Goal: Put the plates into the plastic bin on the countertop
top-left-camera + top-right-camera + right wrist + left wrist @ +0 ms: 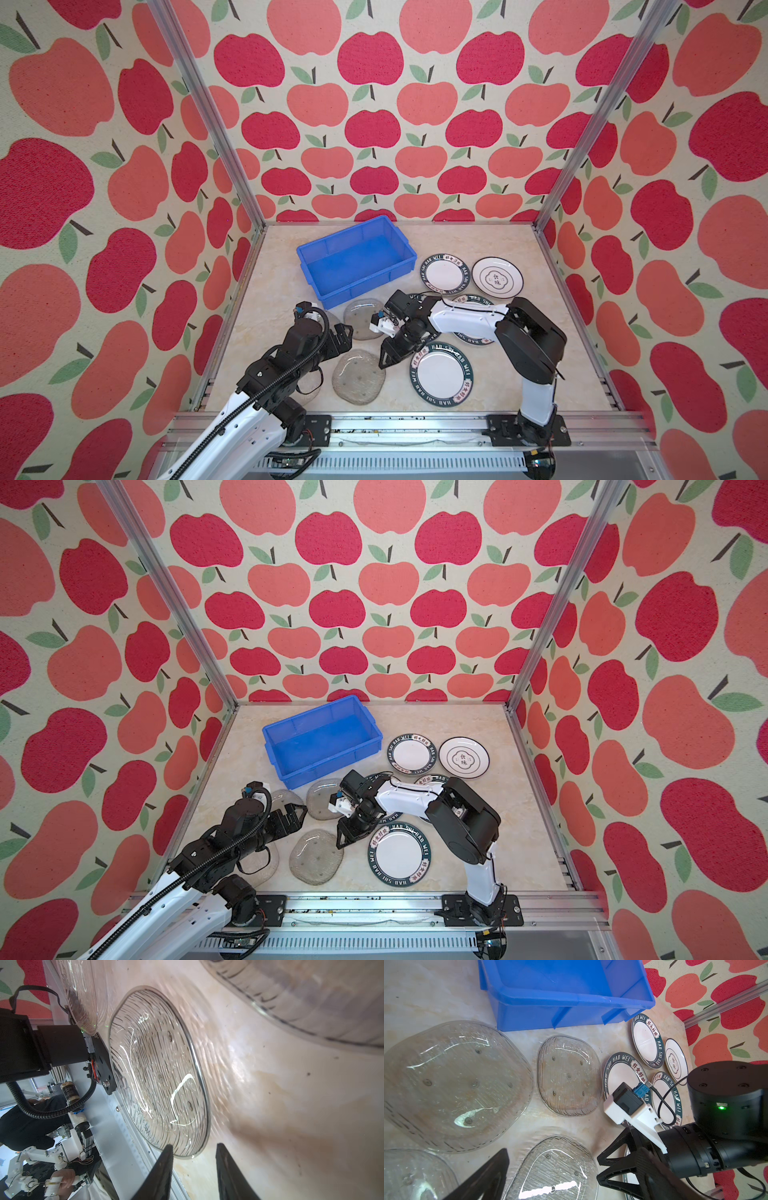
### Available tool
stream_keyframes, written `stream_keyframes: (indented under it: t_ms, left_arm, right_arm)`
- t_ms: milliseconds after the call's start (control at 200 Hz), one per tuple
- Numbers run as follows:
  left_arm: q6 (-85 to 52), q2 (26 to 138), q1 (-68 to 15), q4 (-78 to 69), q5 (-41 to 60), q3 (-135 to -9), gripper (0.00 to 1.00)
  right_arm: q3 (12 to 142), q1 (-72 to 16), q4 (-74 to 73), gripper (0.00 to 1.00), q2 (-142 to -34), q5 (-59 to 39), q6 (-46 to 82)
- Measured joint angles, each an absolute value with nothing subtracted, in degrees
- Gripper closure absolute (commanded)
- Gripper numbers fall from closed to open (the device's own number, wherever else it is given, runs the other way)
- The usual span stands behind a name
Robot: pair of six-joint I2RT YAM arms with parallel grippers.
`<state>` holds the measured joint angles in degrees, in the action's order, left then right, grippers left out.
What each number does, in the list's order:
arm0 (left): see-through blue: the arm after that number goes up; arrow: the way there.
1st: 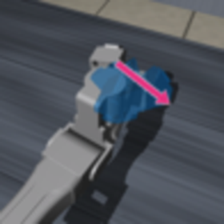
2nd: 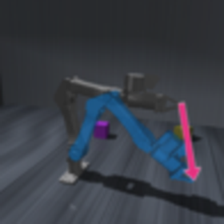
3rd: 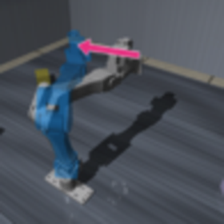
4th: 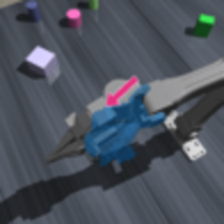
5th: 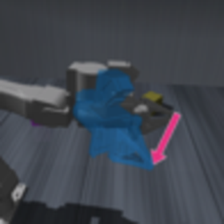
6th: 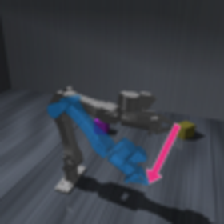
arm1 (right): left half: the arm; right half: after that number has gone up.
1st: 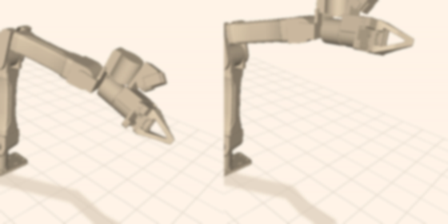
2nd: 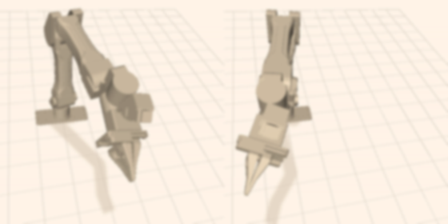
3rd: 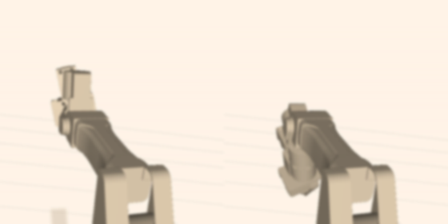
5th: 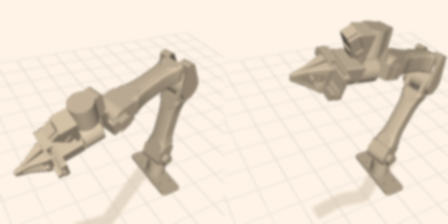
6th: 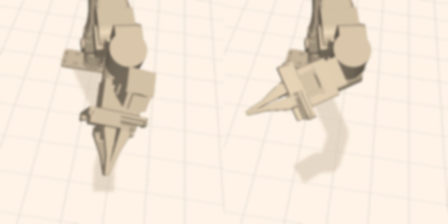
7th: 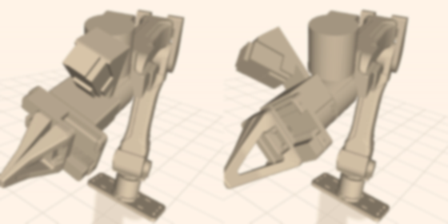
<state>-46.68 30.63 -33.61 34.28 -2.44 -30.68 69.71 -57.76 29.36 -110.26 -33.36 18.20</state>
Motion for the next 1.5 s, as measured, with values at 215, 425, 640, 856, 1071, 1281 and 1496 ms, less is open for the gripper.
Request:
stream_keyframes:
  t_ms: [215, 425, 640, 856, 1071, 1281, 1496]
  left_arm:
    - [-47.11, 29.43, -33.61, 34.54, -3.49, -30.11, 0.03]
    - [-47.07, 30.04, -33.61, 34.54, -3.92, -29.74, 0.03]
    - [-47.09, 31.77, -33.61, 34.54, -4.64, -29.71, 0.01]
    - [-45.98, 34.96, -33.61, 34.52, -5.91, -31.09, 0.01]
    - [-40.93, 39.33, -33.61, 32.99, -5.54, -34.81, 0.02]
    - [-37.54, 38.87, -33.61, 29.65, -4.49, -35.18, 0.17]
    - [-36.36, 36.34, -33.58, 26.37, -2.37, -35.18, 0.38]
  right_arm:
    - [71.22, -57.78, 29.69, 0.74, -113.45, -33.82, 17.87]
    - [72.07, -58.13, 29.74, 0.81, -114.45, -34.24, 17.63]
    - [72.12, -58.17, 30.15, 1.0, -114.48, -34.61, 17.58]
    - [72.07, -58.17, 31.75, 1.0, -112.44, -33.01, 17.63]
    - [73.34, -55.9, 36.99, 1.0, -103.44, -31.07, 17.72]
    - [78.43, -50.17, 43.03, 1.0, -99.53, -28.05, 17.58]
    - [79.11, -47.31, 46.61, 1.0, -99.57, -26.41, 17.39]
